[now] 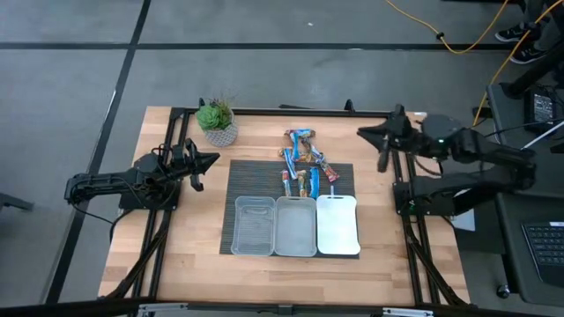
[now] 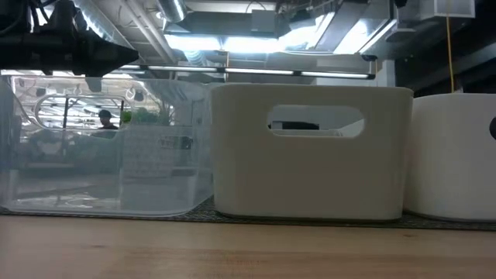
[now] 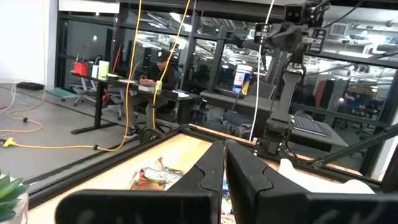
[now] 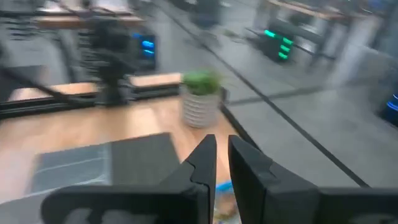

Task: Pick and place Granola Bars by type
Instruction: Put the red granola bar into the white bin

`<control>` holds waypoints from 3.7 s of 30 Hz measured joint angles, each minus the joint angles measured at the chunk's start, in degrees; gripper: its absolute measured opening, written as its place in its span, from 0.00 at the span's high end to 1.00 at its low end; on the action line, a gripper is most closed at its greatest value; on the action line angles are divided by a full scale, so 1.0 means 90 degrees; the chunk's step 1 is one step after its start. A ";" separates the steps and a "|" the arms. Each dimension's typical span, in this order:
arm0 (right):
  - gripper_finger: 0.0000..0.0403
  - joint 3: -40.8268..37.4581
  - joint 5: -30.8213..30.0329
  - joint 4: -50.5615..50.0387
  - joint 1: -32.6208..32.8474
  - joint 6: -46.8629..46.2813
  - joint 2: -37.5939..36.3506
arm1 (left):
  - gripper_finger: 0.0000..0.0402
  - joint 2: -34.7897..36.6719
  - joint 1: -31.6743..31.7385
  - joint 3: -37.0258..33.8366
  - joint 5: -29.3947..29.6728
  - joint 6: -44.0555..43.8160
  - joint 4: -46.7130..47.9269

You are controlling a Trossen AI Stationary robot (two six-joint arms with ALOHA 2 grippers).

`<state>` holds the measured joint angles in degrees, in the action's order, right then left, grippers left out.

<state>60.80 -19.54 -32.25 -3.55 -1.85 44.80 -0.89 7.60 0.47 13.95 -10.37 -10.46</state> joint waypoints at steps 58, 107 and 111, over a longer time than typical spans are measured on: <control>0.45 -0.0437 0.1470 -0.0523 -0.1506 -0.1726 0.6035 | 0.98 0.0000 0.0000 0.0000 0.0044 -0.0100 0.0189; 0.95 -0.0440 0.2008 -0.2219 -0.0077 -0.2772 -0.0580 | 0.97 -0.0002 0.0000 0.0000 0.0180 0.0007 0.0651; 0.91 -0.0440 0.2335 -0.1895 0.0172 -0.3138 -0.0404 | 0.98 0.0000 0.0000 0.0000 0.0180 0.0002 0.0656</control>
<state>56.84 1.48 -49.30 -2.00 -30.09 41.16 -0.89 7.60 0.47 15.57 -10.35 -4.56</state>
